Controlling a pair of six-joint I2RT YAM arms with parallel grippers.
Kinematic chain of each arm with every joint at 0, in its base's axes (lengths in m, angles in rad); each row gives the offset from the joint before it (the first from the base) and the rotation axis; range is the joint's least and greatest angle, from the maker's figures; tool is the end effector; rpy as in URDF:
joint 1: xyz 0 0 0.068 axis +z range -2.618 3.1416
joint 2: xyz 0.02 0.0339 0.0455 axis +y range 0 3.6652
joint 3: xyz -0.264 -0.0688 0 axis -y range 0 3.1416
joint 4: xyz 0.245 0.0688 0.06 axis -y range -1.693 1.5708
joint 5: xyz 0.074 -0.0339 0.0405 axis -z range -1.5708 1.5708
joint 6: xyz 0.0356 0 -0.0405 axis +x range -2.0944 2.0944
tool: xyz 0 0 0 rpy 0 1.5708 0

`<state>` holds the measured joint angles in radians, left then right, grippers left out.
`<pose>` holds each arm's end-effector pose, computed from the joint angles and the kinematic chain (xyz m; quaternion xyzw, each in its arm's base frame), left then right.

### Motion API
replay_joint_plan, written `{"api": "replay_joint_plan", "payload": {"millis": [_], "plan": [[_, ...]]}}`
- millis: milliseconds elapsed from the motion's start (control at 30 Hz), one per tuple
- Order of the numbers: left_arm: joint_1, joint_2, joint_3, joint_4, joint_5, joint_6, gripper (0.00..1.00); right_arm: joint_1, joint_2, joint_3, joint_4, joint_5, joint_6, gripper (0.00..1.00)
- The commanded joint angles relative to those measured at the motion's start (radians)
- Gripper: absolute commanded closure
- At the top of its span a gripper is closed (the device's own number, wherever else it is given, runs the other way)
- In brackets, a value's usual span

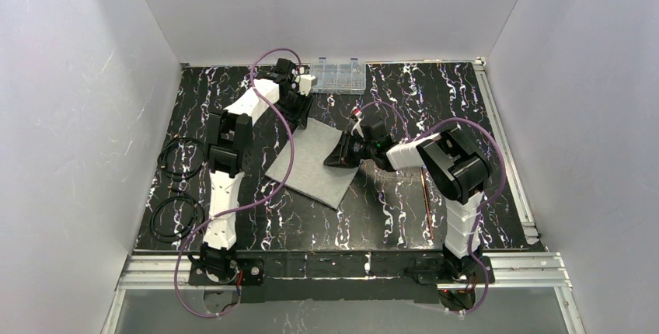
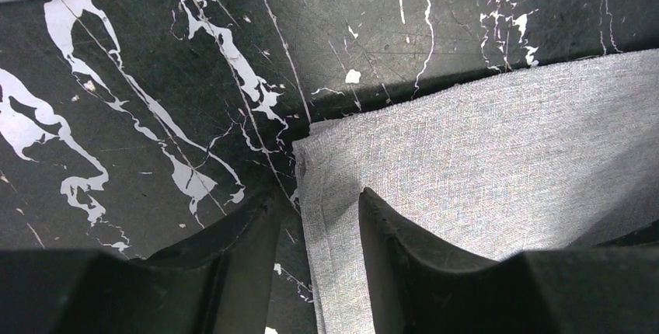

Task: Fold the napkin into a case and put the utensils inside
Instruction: Pick up the top corner of the square folded napkin from the center of the board.

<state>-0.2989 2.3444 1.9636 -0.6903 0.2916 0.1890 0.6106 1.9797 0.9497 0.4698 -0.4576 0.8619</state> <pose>0.4806 -0.1588 0.1721 0.2664 0.9216 -0.1540 0.2365 0.3124 0.2378 0.1203 -0.0021 0.8593 0.4636 0.2161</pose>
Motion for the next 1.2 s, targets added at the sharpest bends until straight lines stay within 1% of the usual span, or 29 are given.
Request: {"api": "replay_joint_plan", "payload": {"millis": [0,133,200,500,667,867,900,933,1167], "plan": [[-0.006,-0.03,0.01,-0.013,-0.003,0.001,0.64,0.004,0.013,-0.022,0.01,-0.012,-0.002,0.71],[-0.006,-0.036,0.011,-0.009,-0.01,-0.003,0.75,0.004,0.014,-0.022,0.011,-0.015,-0.001,0.72],[-0.006,-0.045,0.01,-0.005,-0.016,-0.003,0.77,0.004,0.013,-0.022,0.011,-0.016,-0.001,0.72],[-0.006,-0.082,-0.013,0.024,-0.041,0.0,0.84,0.005,0.018,-0.03,0.027,-0.023,0.009,0.73],[-0.005,-0.083,-0.021,0.024,-0.031,-0.002,0.9,0.004,0.016,-0.029,0.025,-0.026,0.011,0.73],[-0.006,-0.078,-0.022,0.016,-0.019,0.001,0.91,0.004,0.013,-0.031,0.023,-0.026,0.008,0.74],[-0.006,-0.076,-0.019,0.013,-0.017,0.001,0.93,0.005,0.013,-0.031,0.022,-0.026,0.008,0.74],[-0.006,-0.074,-0.018,0.011,-0.015,-0.001,1.0,0.004,0.013,-0.031,0.023,-0.026,0.008,0.74],[-0.006,-0.108,-0.015,-0.002,0.027,-0.032,1.0,0.004,0.016,-0.029,0.021,-0.026,0.01,0.74]]}}
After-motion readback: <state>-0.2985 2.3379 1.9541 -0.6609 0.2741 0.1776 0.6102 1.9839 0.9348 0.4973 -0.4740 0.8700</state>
